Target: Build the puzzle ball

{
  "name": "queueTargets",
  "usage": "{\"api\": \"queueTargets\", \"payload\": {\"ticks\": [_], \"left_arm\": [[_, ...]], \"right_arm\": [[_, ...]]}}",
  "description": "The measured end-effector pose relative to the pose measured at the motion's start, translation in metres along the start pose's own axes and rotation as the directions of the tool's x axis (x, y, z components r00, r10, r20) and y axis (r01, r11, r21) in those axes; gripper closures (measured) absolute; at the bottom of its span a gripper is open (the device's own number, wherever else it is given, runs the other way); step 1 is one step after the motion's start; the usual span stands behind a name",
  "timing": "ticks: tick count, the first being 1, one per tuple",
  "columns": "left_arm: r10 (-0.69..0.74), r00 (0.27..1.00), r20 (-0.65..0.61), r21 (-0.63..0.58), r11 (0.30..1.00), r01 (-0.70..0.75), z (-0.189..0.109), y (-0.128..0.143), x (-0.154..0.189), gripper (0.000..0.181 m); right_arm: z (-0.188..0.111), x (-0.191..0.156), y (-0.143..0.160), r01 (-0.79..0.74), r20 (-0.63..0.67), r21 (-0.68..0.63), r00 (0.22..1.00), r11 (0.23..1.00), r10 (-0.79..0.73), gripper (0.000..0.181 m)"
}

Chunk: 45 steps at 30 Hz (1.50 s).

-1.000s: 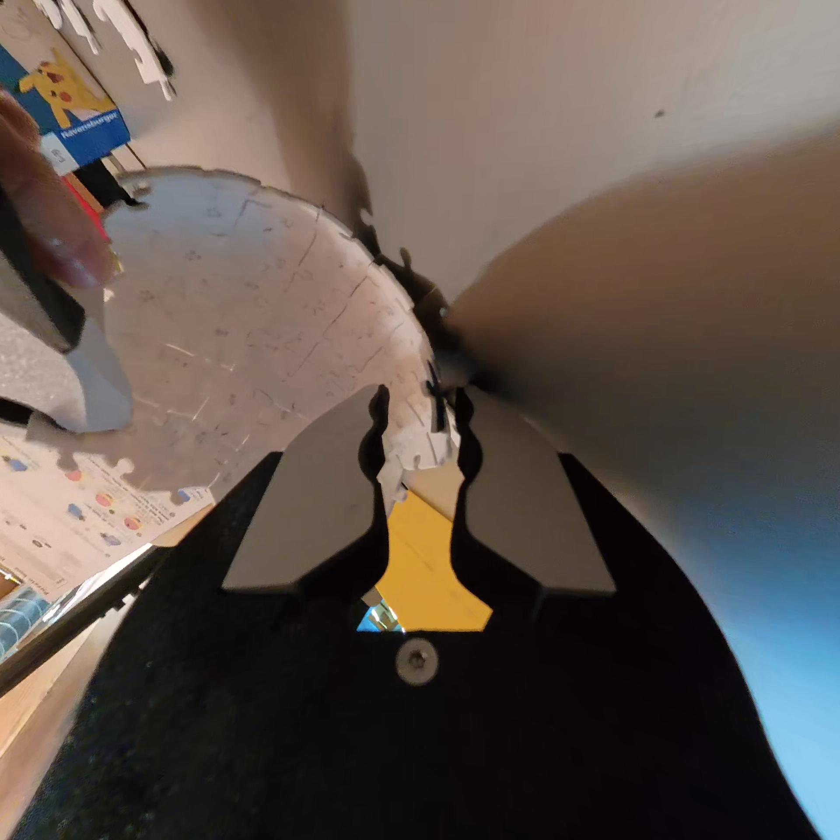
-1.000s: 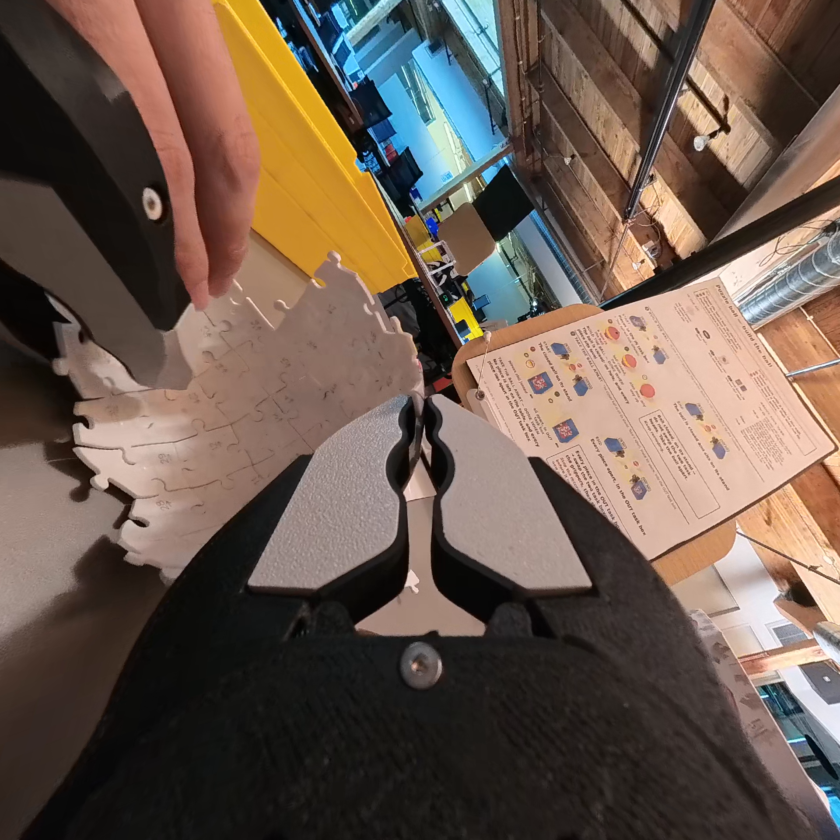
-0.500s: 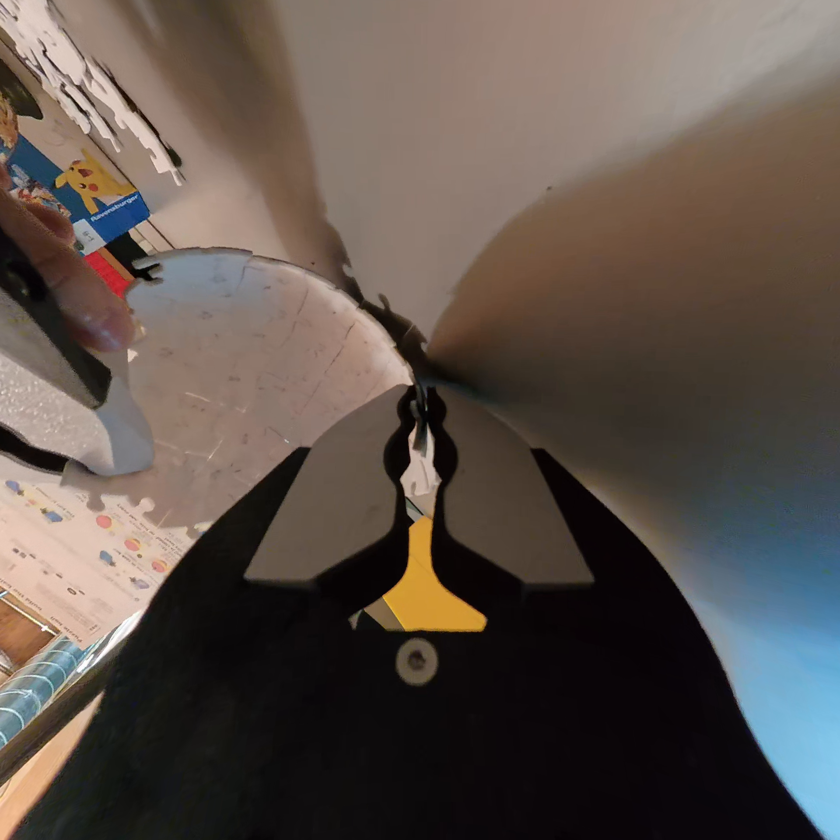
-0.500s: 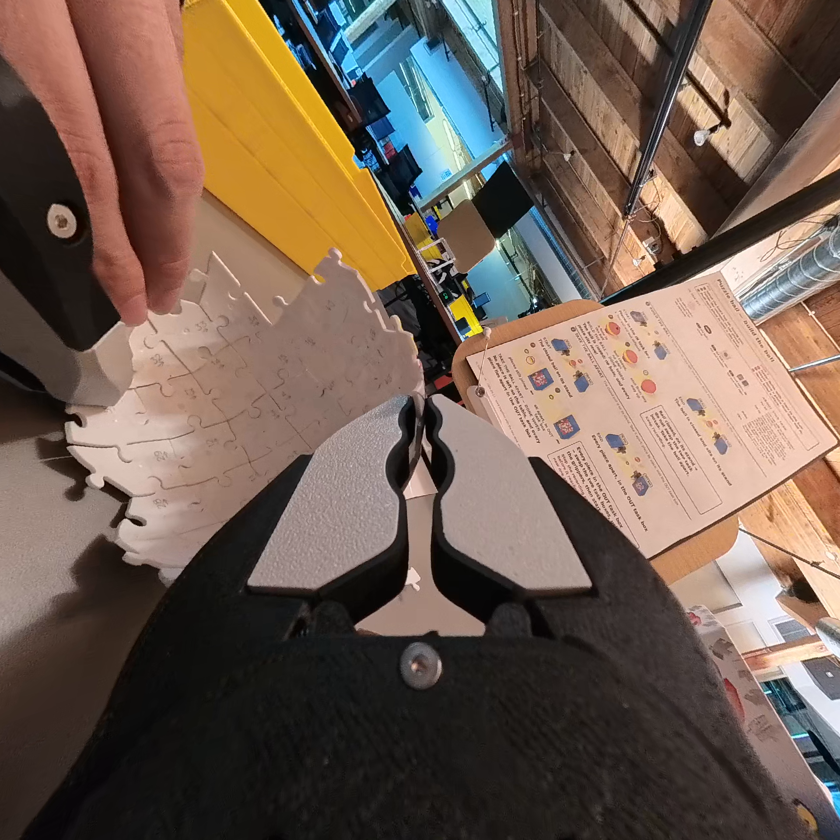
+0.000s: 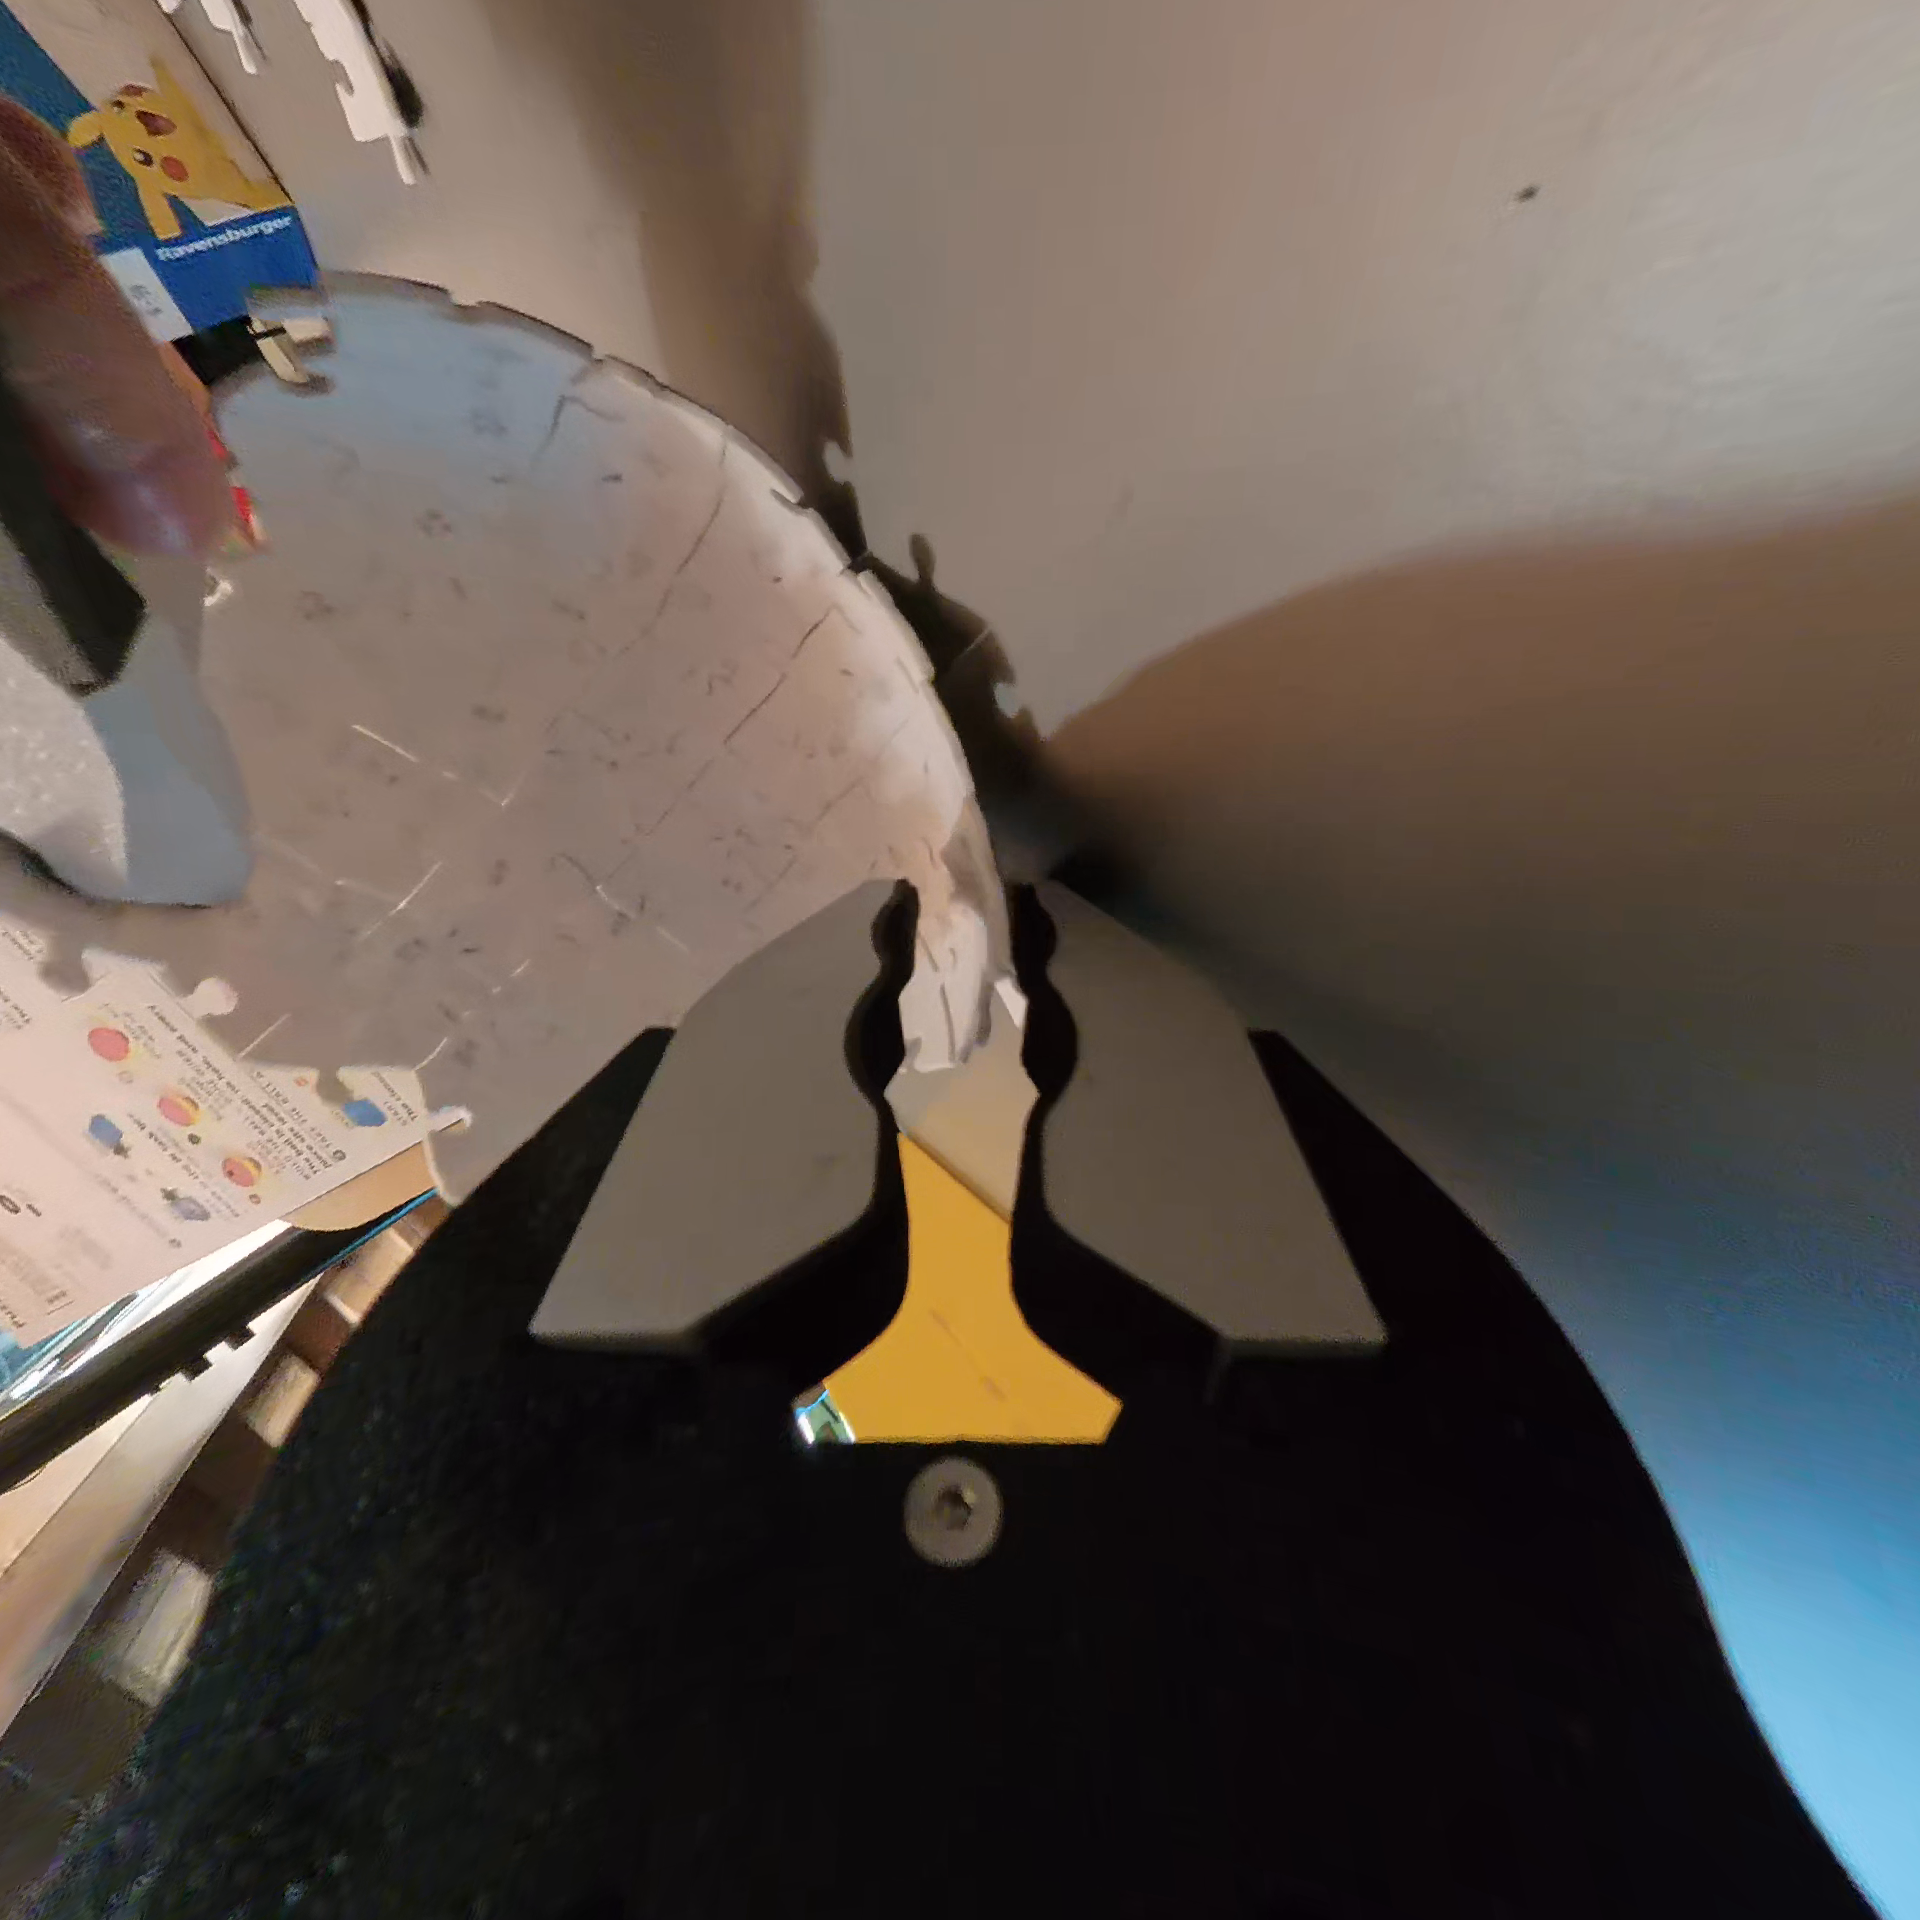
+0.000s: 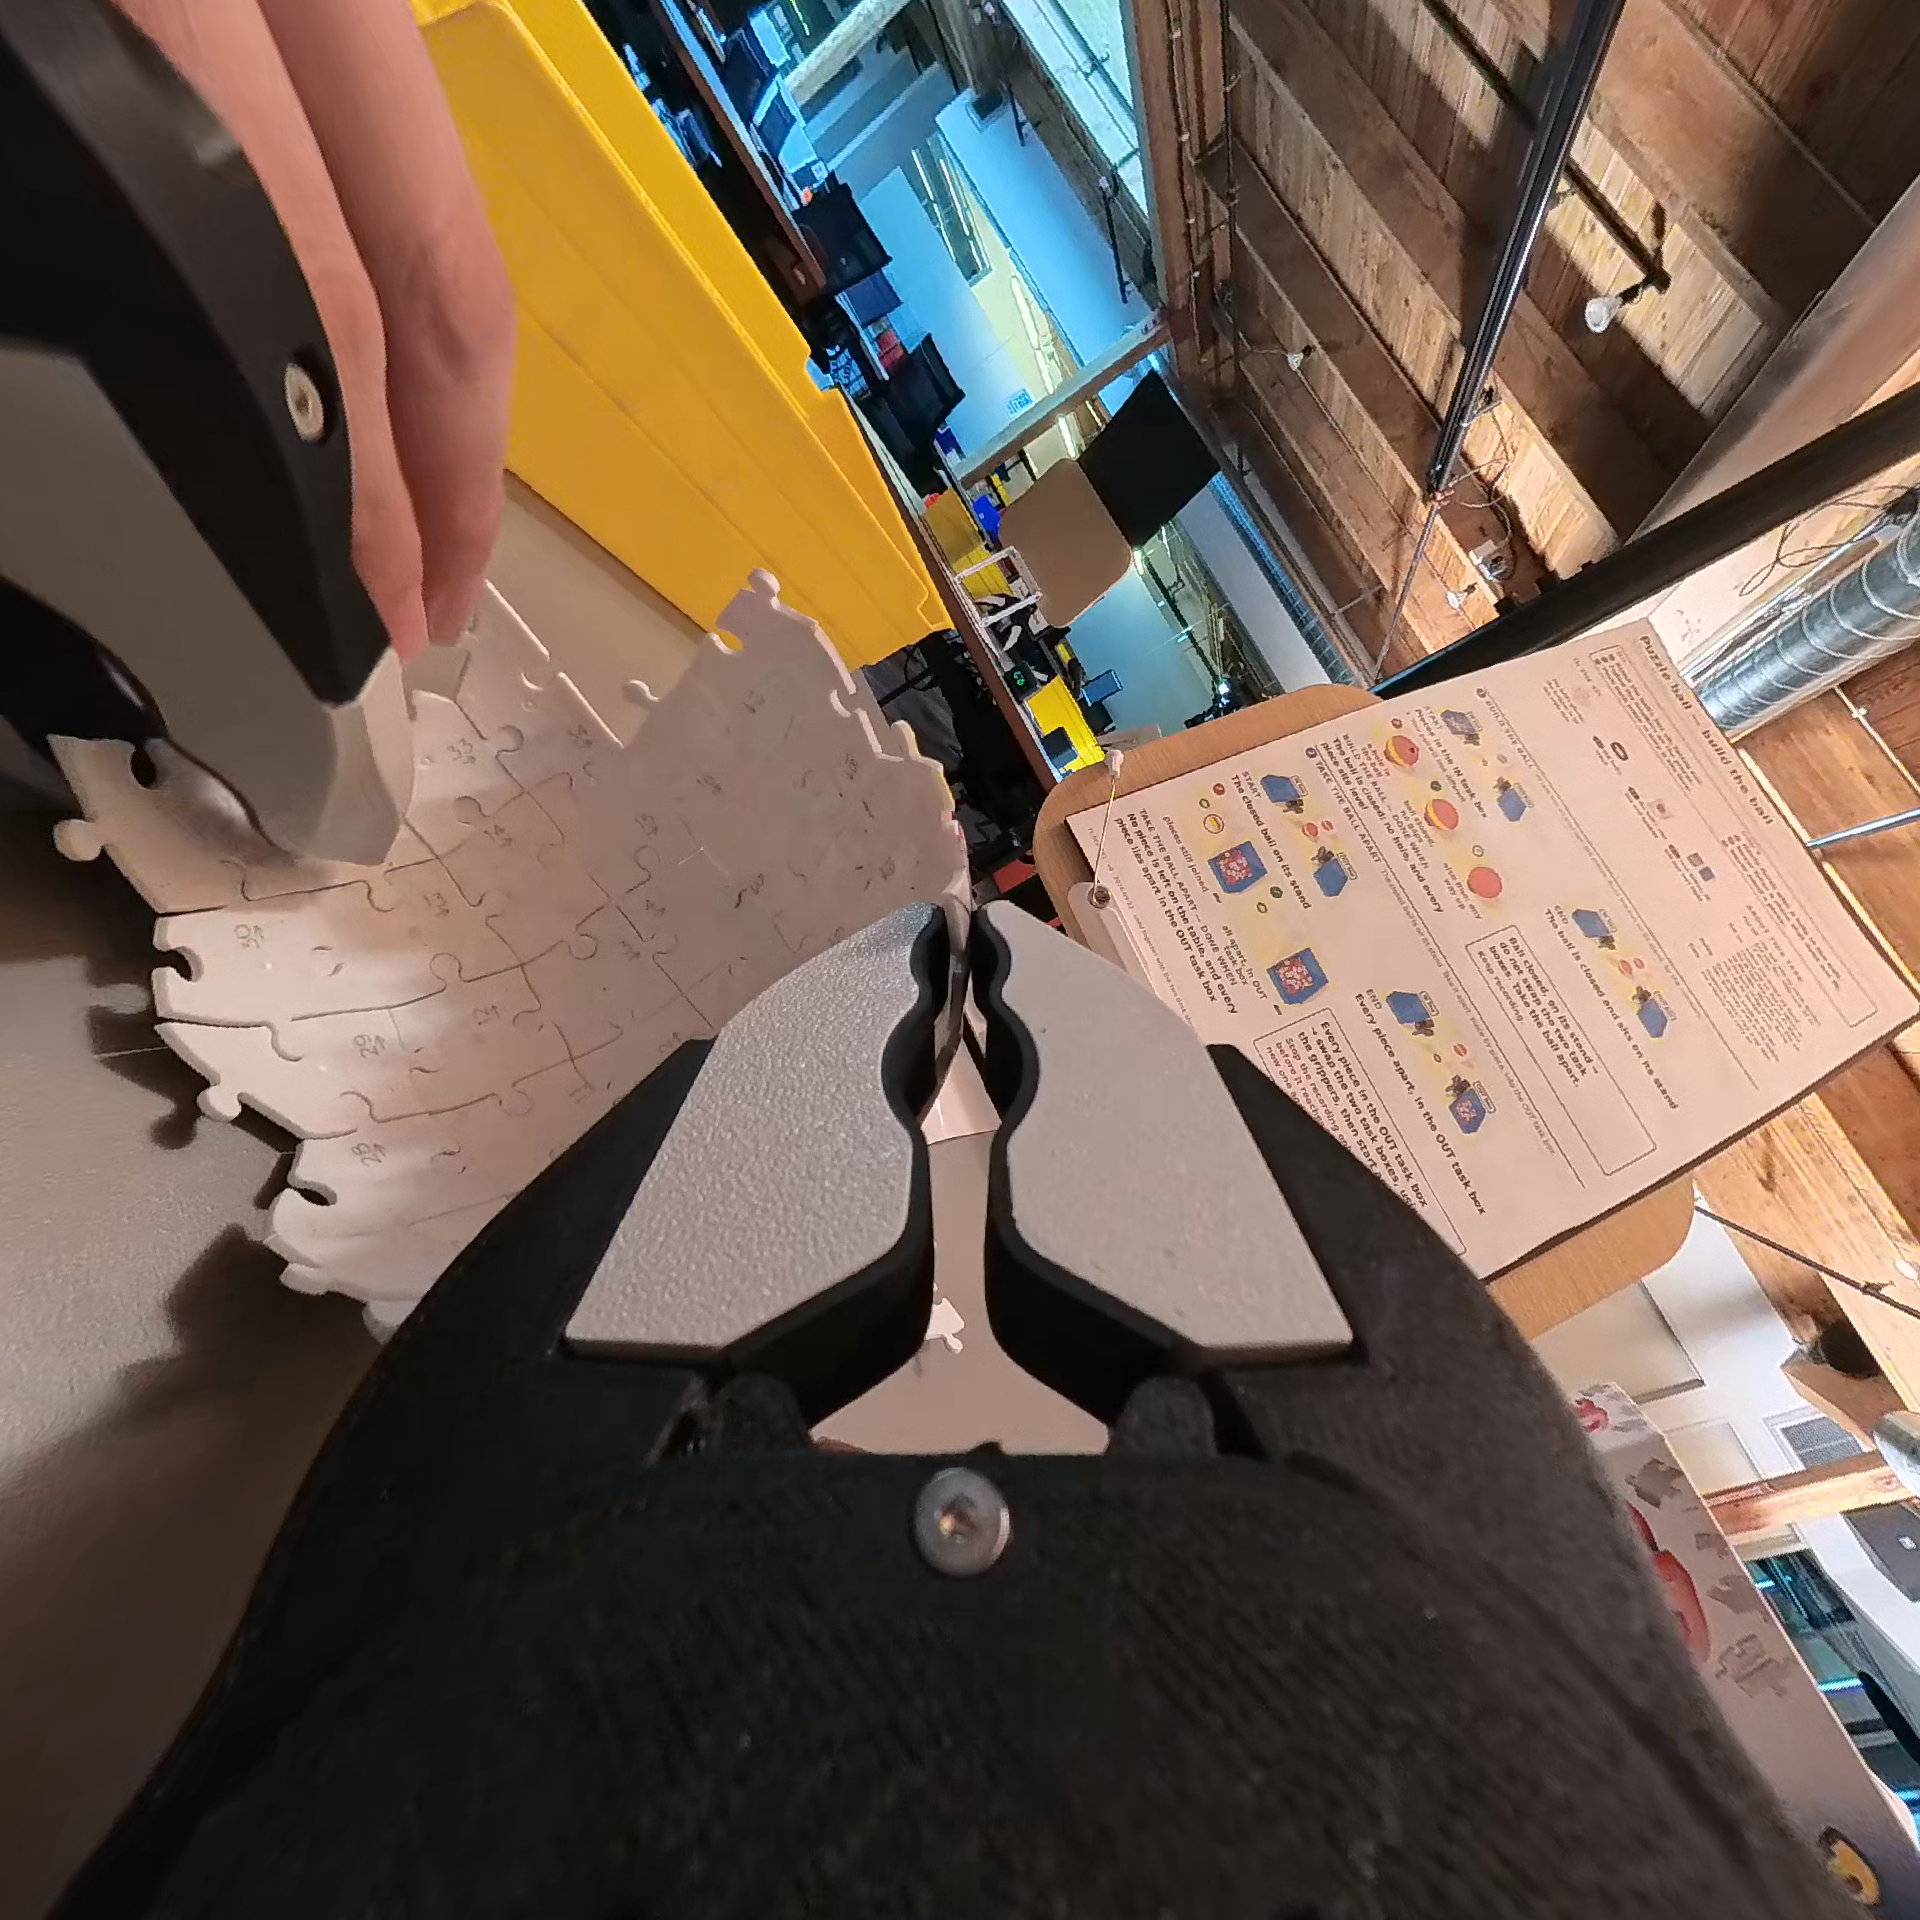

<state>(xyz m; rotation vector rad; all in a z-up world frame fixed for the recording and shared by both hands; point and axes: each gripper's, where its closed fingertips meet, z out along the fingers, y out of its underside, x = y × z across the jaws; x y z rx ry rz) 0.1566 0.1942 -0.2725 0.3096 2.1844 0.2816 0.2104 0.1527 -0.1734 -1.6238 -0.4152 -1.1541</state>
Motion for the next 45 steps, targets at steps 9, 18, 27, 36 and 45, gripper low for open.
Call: {"api": "queueTargets", "payload": {"ticks": [9,18,27,36,45], "left_arm": [[-0.018,1.0,-0.023,0.01,1.0,0.019,0.003,0.001,0.001,0.175],[-0.049,0.998,0.038,-0.014,0.999,0.05,-0.001,0.012,-0.006,0.157],[-0.018,0.998,0.052,0.002,1.0,0.018,-0.001,0.005,0.0,0.176],[0.011,0.998,0.058,0.013,1.0,-0.012,0.0,0.004,-0.002,0.17],[-0.132,0.981,0.14,0.211,0.972,0.101,-0.004,-0.002,-0.011,0.163]], "right_arm": [[0.0,0.0,0.001,-0.006,0.0,-0.001,1.0,1.0,0.006,0.178],[0.0,0.0,0.001,-0.005,-0.001,-0.002,1.0,1.0,0.005,0.178],[0.0,0.001,0.002,-0.004,0.0,-0.004,1.0,1.0,0.004,0.178],[-0.001,0.001,0.001,-0.004,0.0,-0.003,1.0,1.0,0.004,0.178],[0.0,0.002,0.008,-0.024,0.006,0.013,1.0,1.0,0.024,0.177]]}}
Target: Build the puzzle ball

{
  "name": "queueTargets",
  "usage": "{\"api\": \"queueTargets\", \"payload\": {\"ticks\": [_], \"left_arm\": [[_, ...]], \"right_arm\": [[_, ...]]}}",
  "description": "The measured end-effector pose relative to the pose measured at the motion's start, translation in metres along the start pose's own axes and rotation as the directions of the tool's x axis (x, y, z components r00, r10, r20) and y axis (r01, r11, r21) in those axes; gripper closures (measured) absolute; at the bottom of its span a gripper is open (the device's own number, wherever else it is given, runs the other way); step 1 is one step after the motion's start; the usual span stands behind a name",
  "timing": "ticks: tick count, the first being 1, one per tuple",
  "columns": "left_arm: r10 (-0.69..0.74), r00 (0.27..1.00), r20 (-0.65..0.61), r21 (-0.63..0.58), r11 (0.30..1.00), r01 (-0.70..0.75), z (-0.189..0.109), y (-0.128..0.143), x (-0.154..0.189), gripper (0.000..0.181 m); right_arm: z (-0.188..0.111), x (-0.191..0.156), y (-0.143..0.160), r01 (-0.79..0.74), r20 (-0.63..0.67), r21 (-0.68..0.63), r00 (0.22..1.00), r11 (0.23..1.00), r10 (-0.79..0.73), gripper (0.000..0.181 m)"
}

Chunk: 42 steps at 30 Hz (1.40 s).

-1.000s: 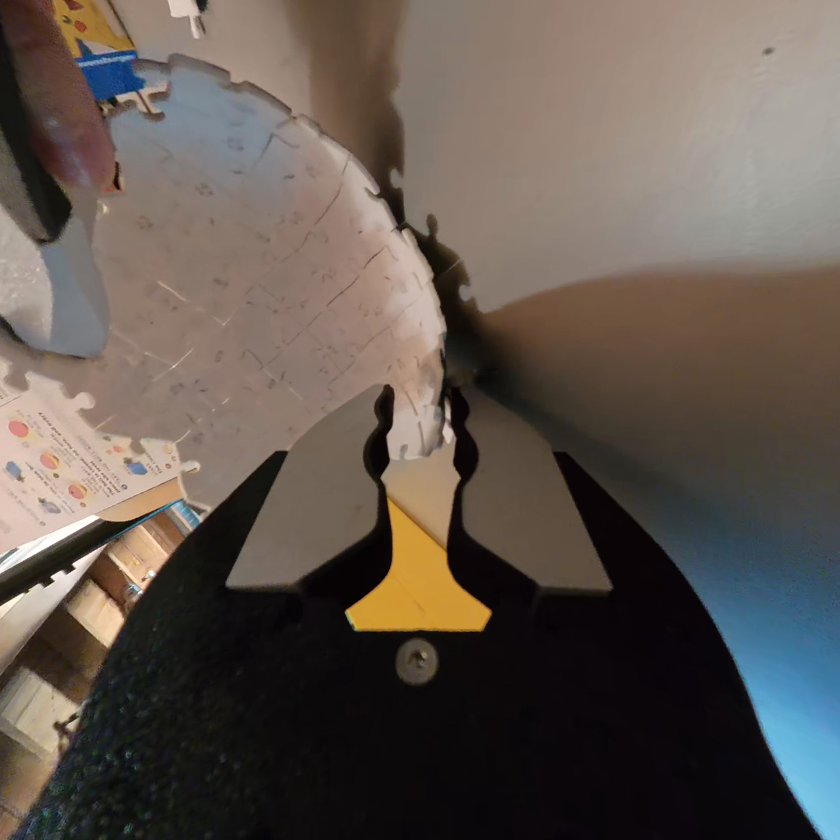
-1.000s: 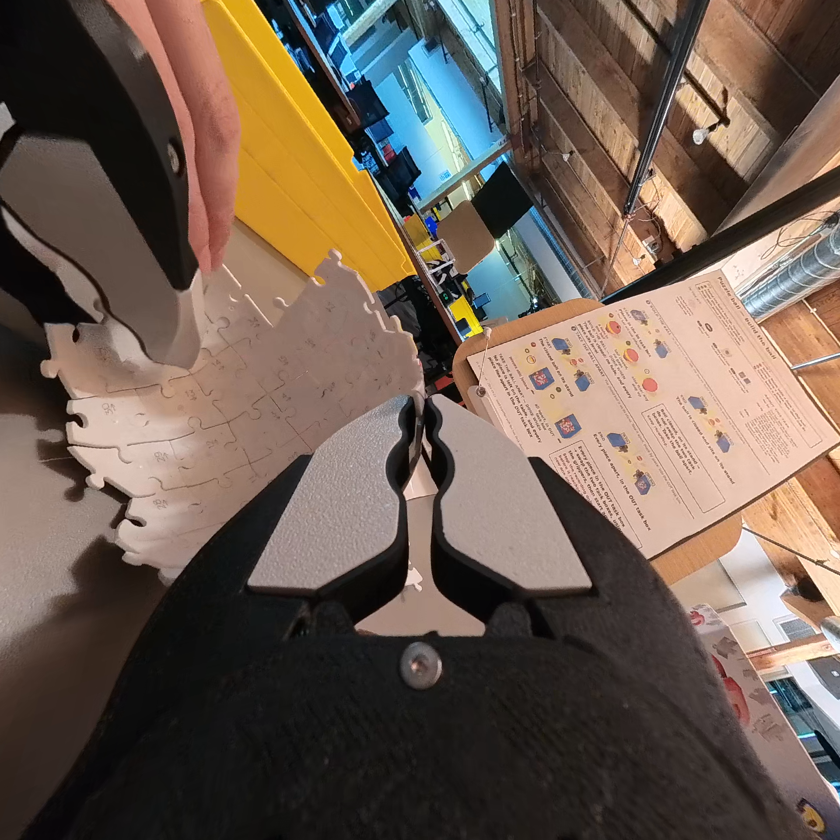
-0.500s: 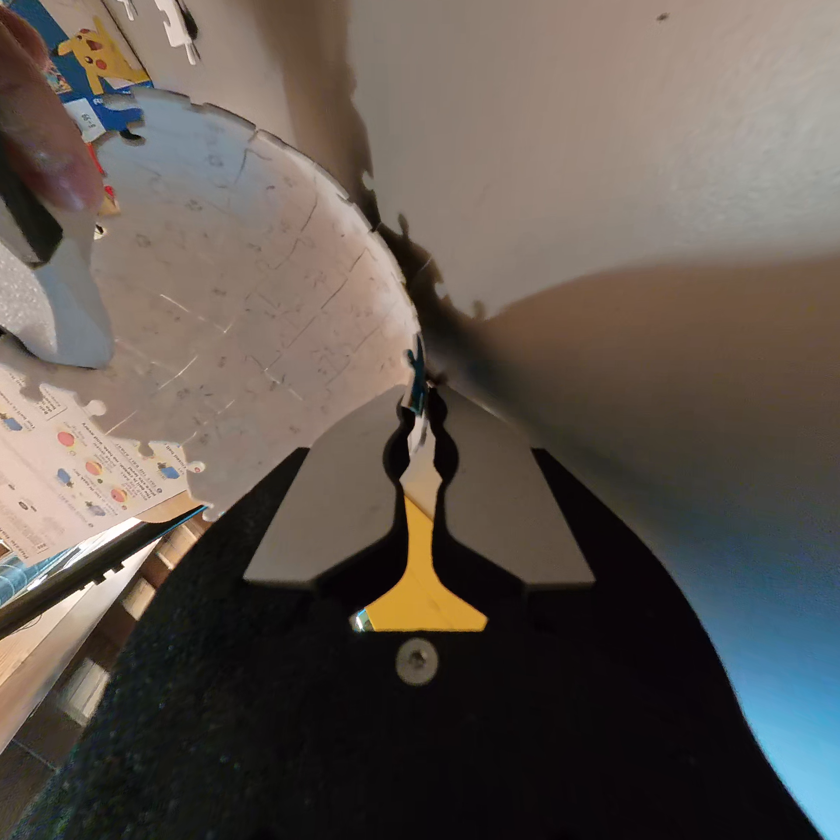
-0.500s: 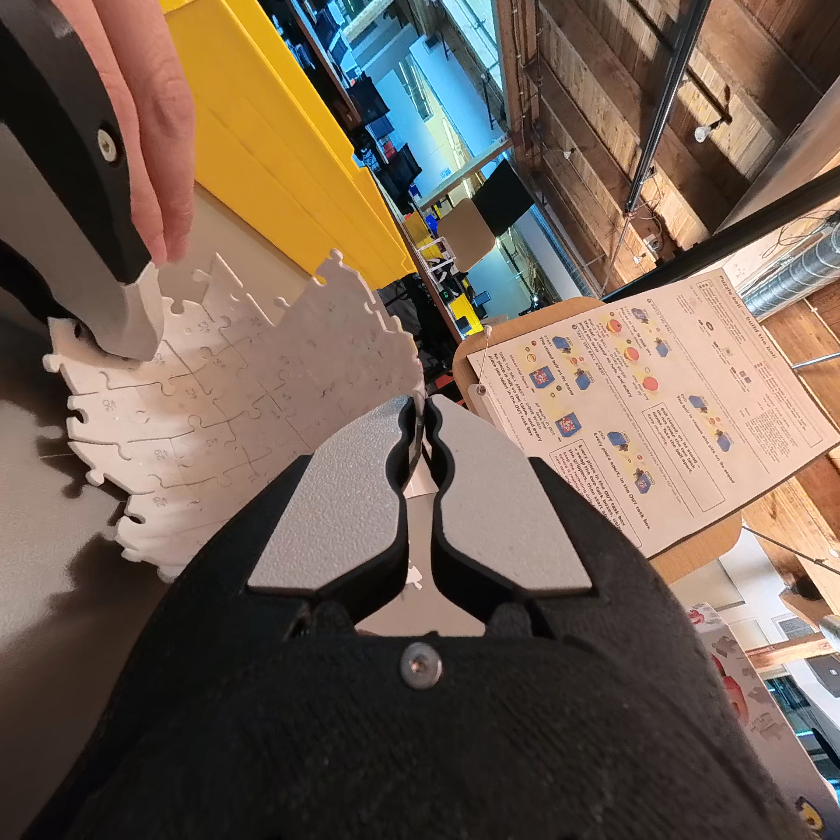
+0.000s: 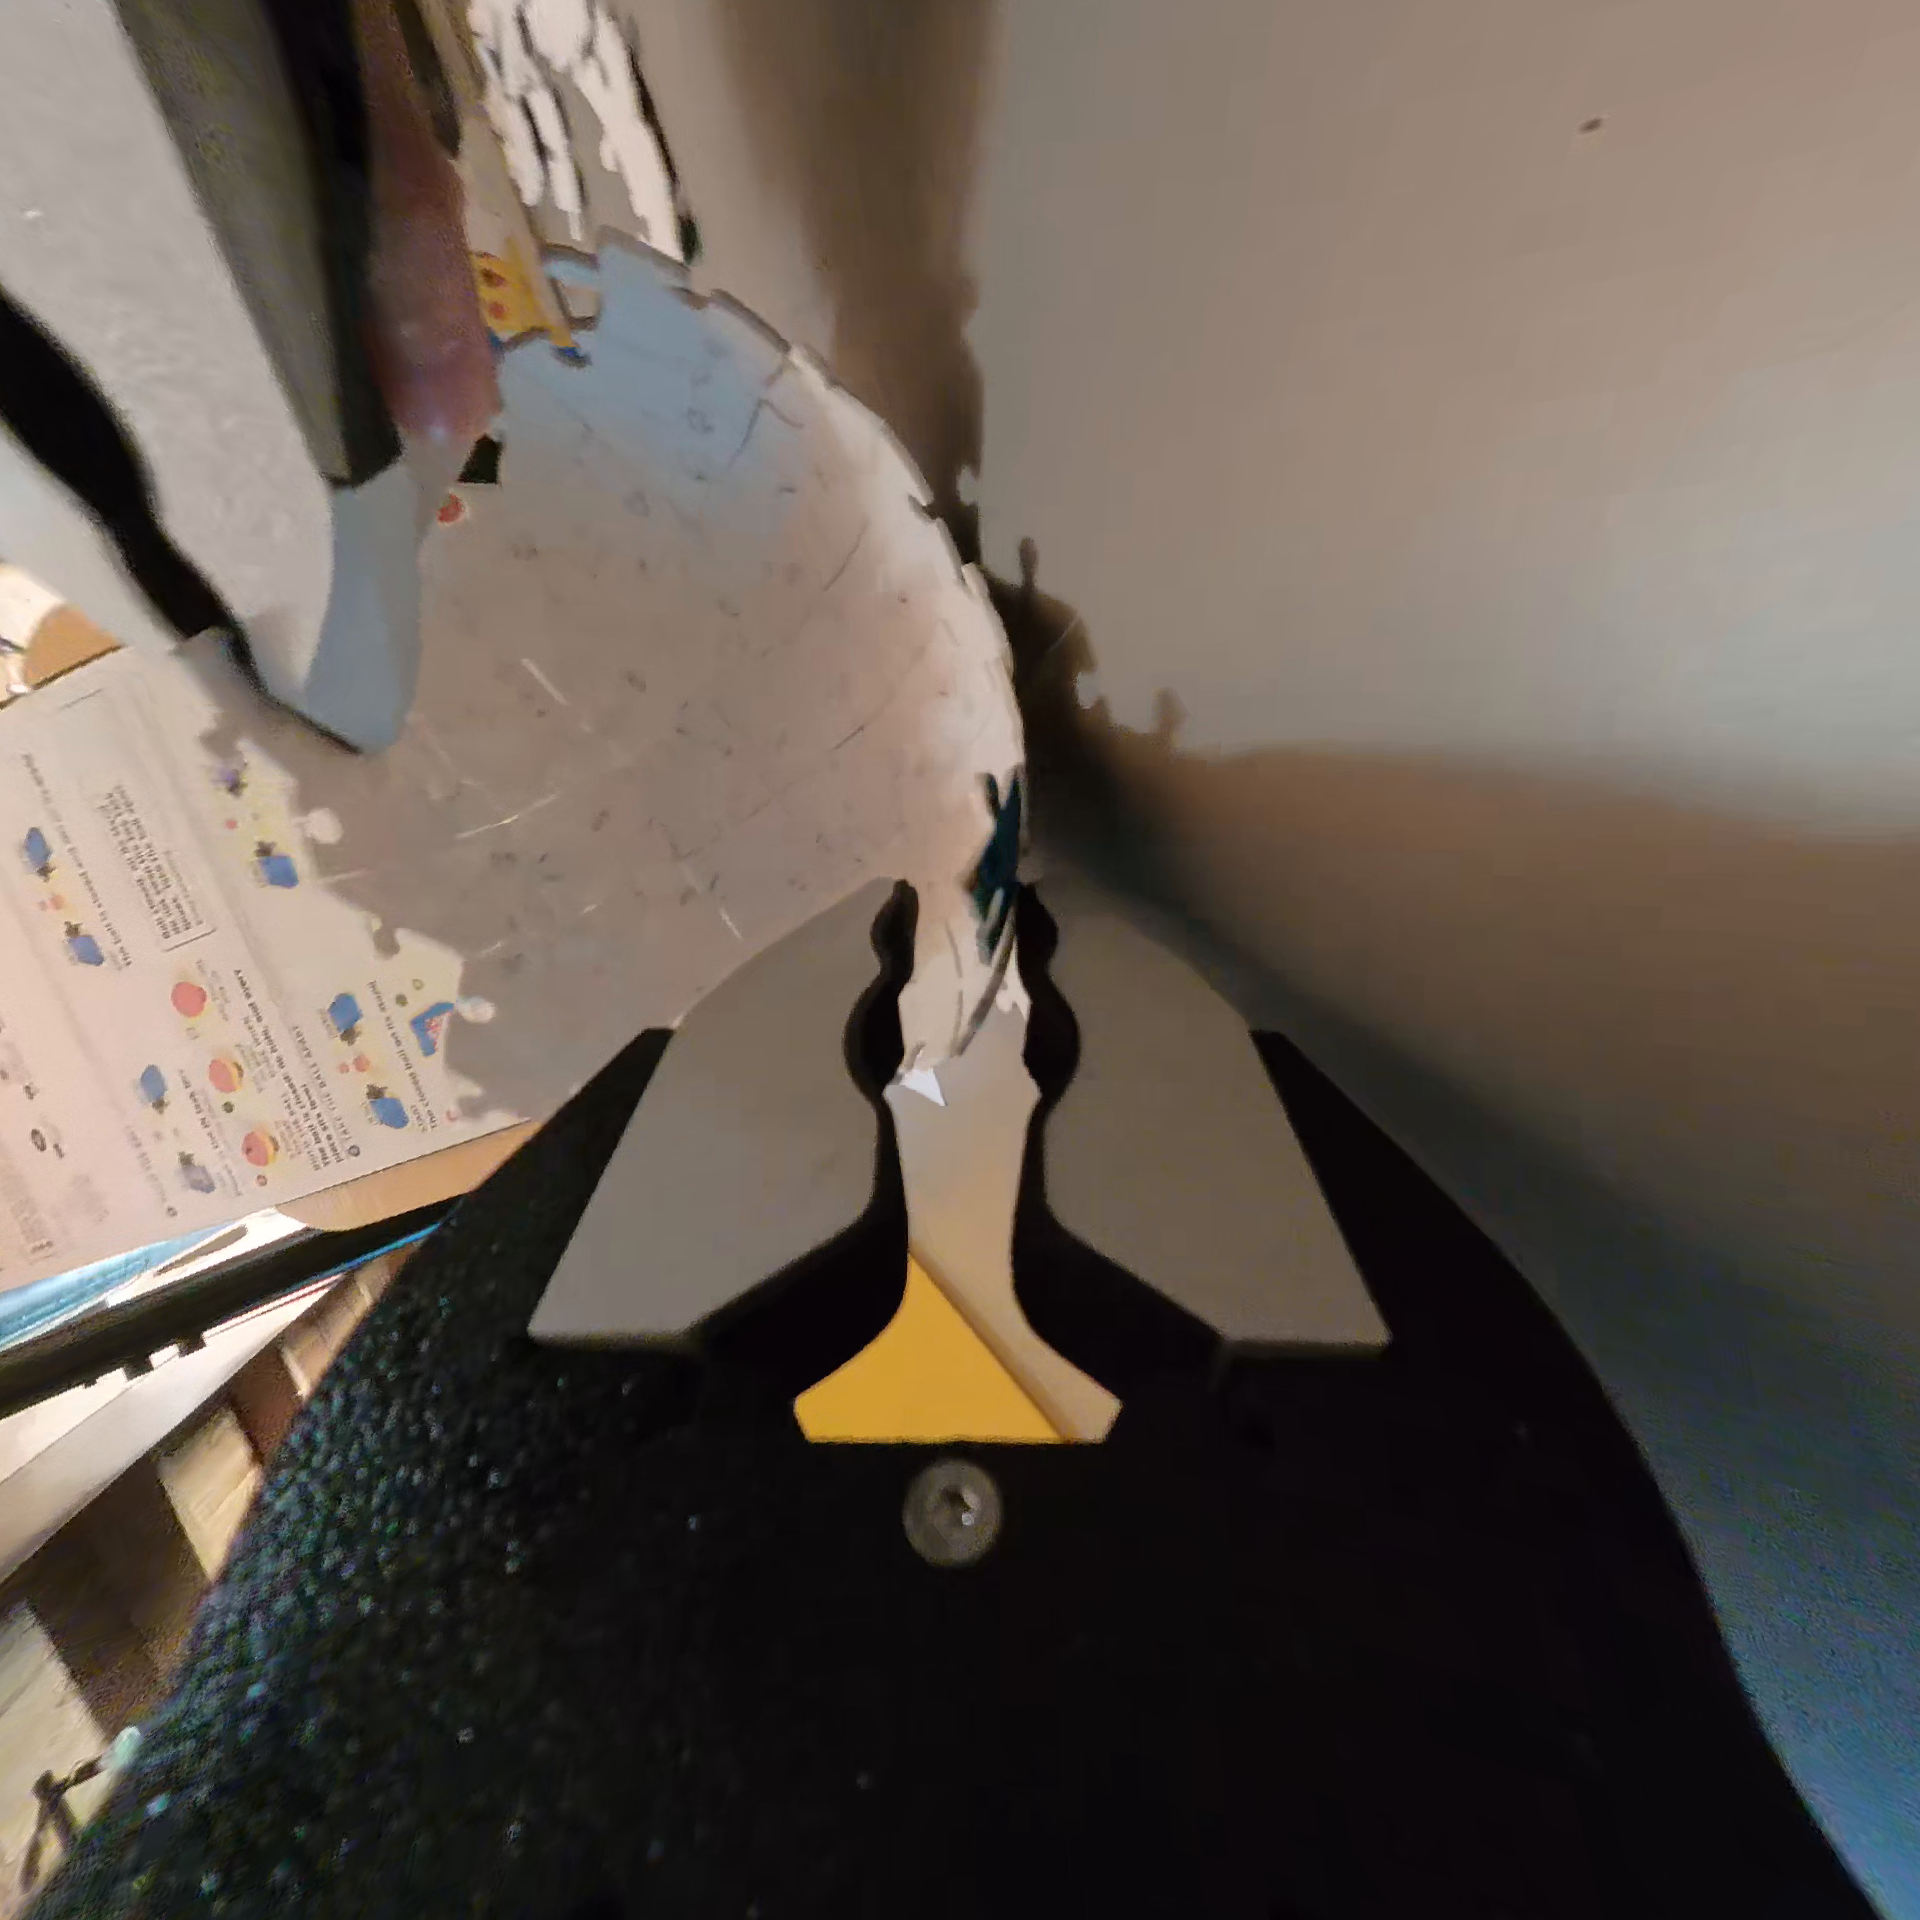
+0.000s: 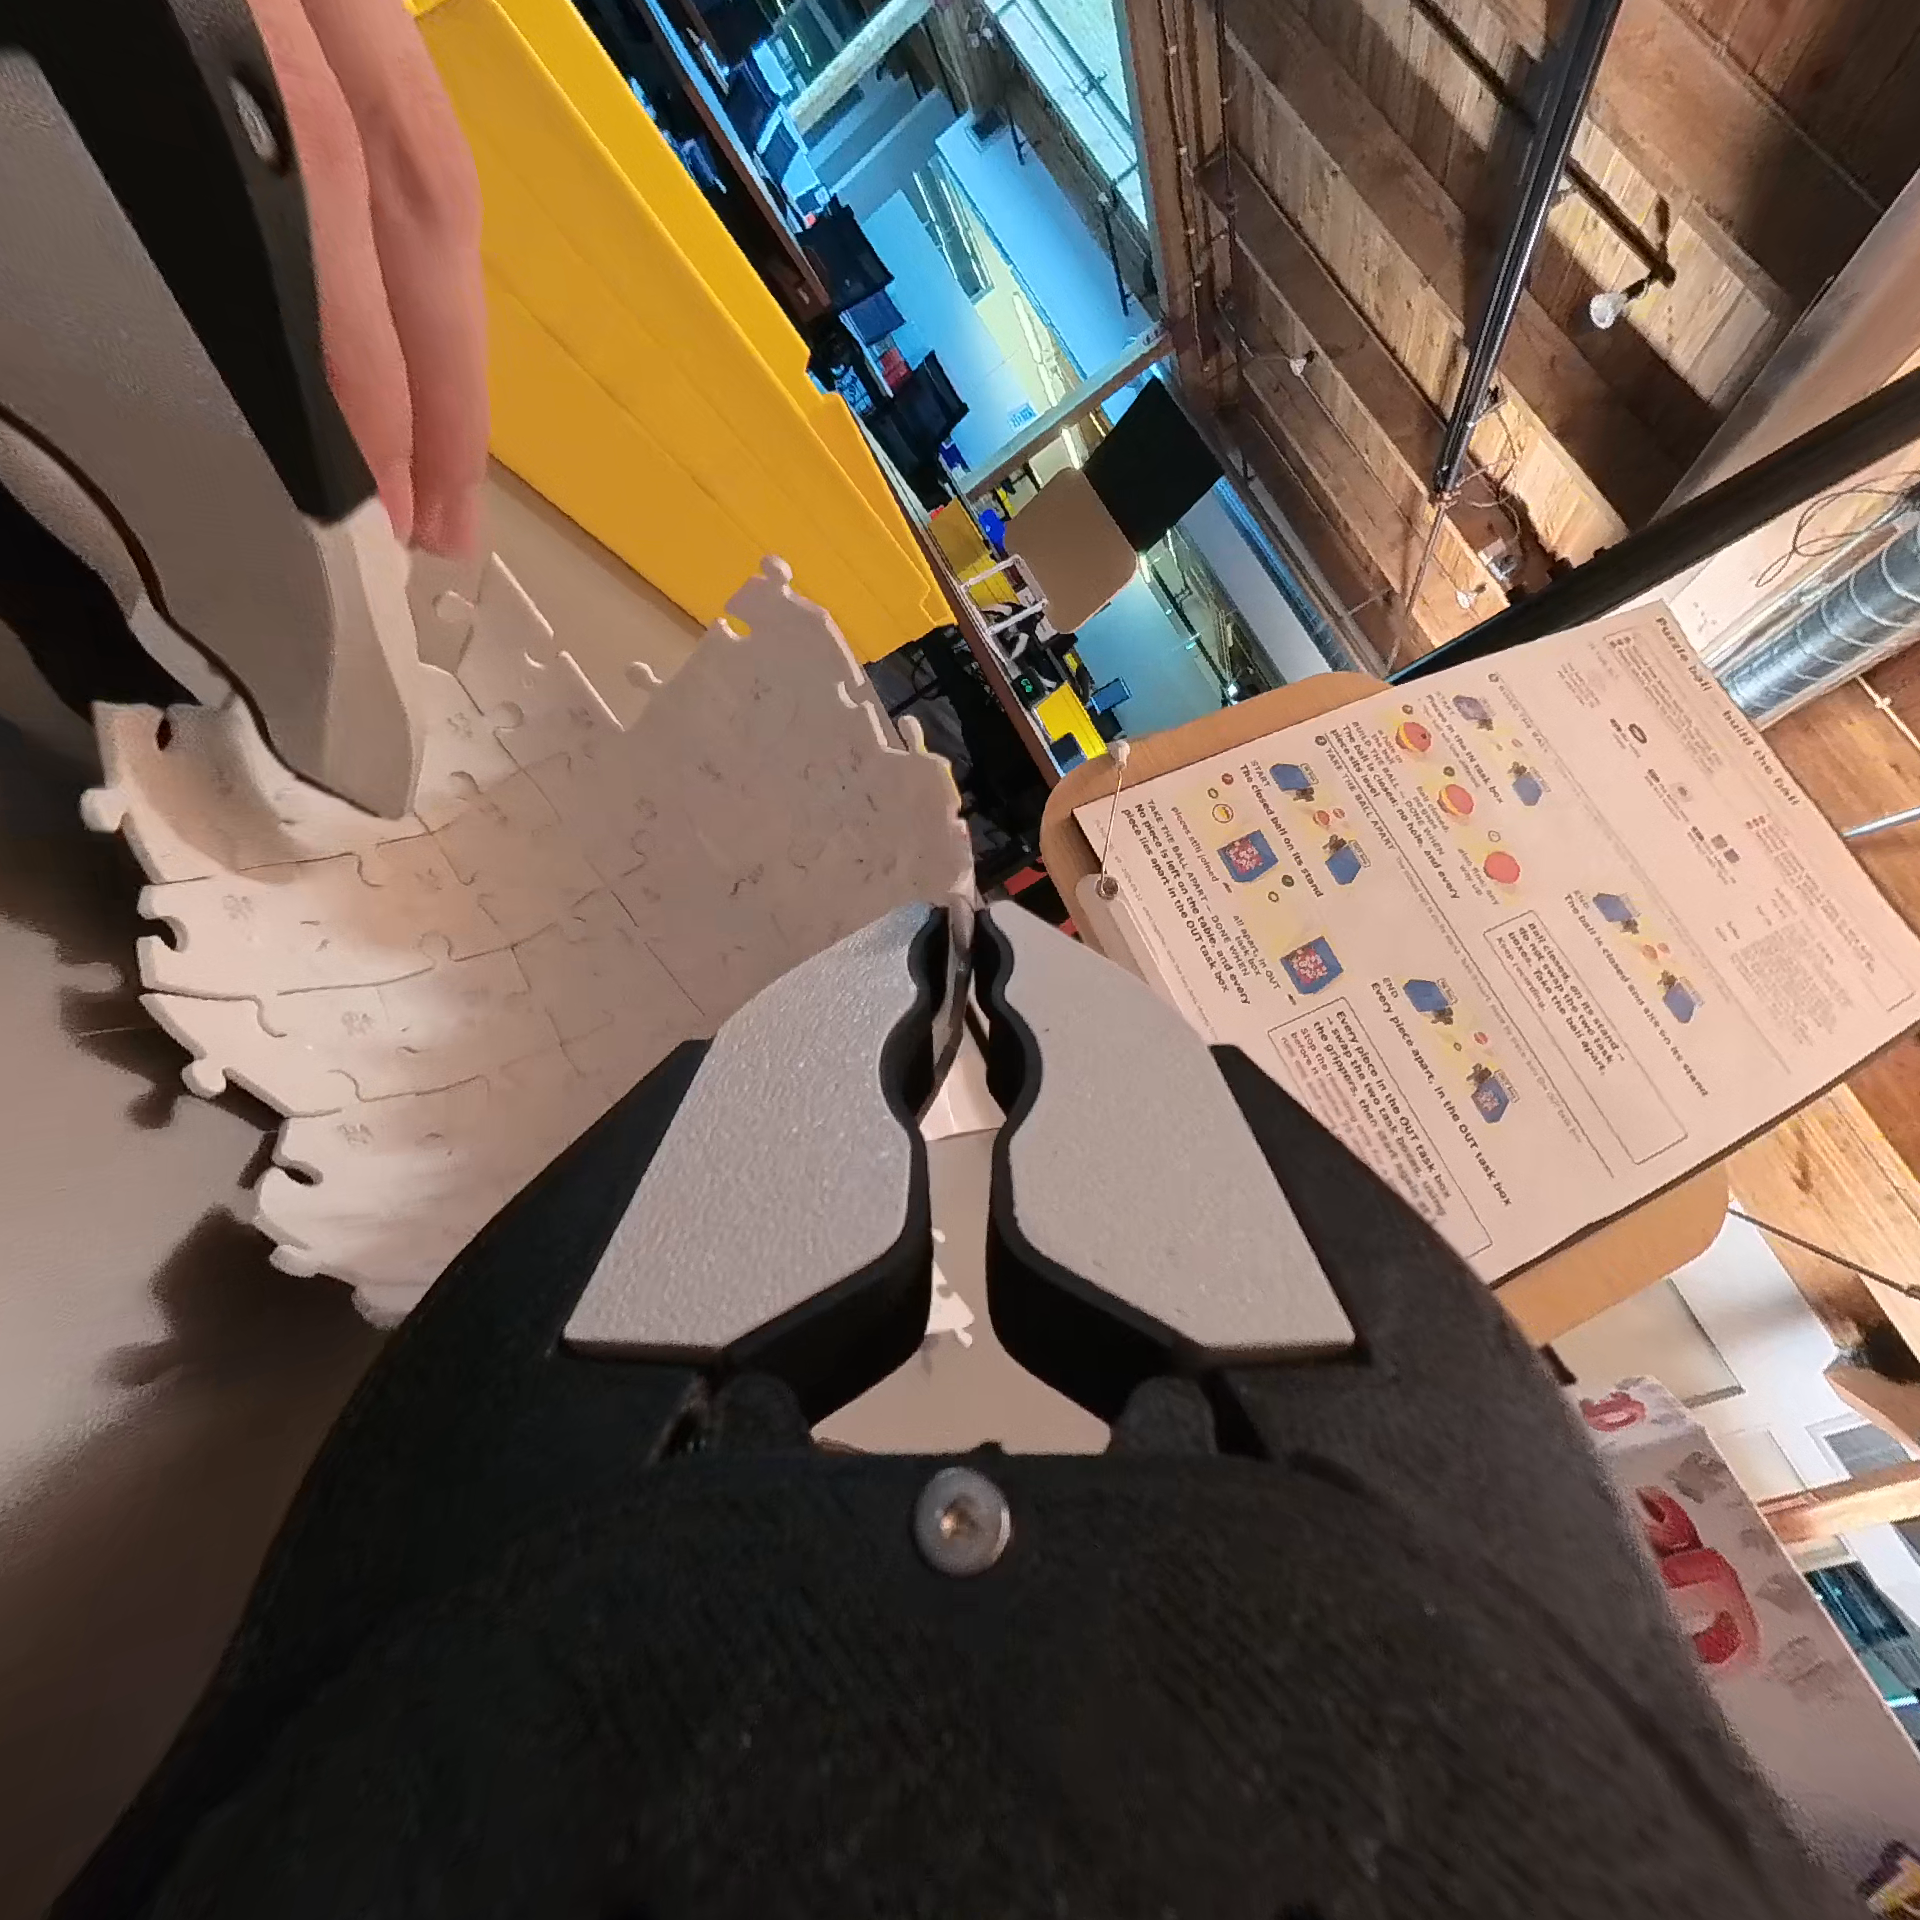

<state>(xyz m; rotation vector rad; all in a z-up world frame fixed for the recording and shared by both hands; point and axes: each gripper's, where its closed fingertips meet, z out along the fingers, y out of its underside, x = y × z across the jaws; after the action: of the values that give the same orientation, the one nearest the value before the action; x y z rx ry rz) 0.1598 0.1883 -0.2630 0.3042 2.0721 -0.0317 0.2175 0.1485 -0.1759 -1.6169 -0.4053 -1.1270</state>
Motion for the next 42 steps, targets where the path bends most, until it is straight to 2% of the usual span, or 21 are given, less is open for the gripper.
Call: {"api": "queueTargets", "payload": {"ticks": [5,12,21,34,38,42], "left_arm": [[0.007,0.999,0.05,0.071,0.997,-0.011,-0.007,0.002,-0.003,0.157],[0.038,0.999,0.009,0.139,0.989,-0.039,-0.011,0.006,0.001,0.166],[0.19,0.981,-0.033,0.151,0.971,-0.183,-0.006,0.005,0.008,0.178],[0.234,0.967,-0.097,0.148,0.965,-0.218,-0.004,0.004,0.009,0.179],[0.22,0.975,-0.044,0.118,0.97,-0.213,-0.003,0.004,0.004,0.171],[0.158,0.987,0.024,0.079,0.984,-0.159,-0.007,0.009,-0.007,0.155]], "right_arm": [[0.0,-0.002,0.0,0.015,0.003,0.0,1.0,1.0,-0.015,0.177],[0.001,-0.002,-0.001,0.03,0.0,0.006,1.0,1.0,-0.03,0.177],[0.0,-0.002,-0.002,0.033,-0.003,0.01,0.999,0.999,-0.033,0.177],[0.0,-0.002,-0.003,0.04,-0.009,0.008,0.999,0.999,-0.04,0.177],[0.0,-0.001,-0.001,0.031,-0.01,0.002,0.999,1.0,-0.031,0.177],[0.0,-0.001,0.001,0.025,-0.011,-0.011,1.0,1.0,-0.025,0.177]]}}
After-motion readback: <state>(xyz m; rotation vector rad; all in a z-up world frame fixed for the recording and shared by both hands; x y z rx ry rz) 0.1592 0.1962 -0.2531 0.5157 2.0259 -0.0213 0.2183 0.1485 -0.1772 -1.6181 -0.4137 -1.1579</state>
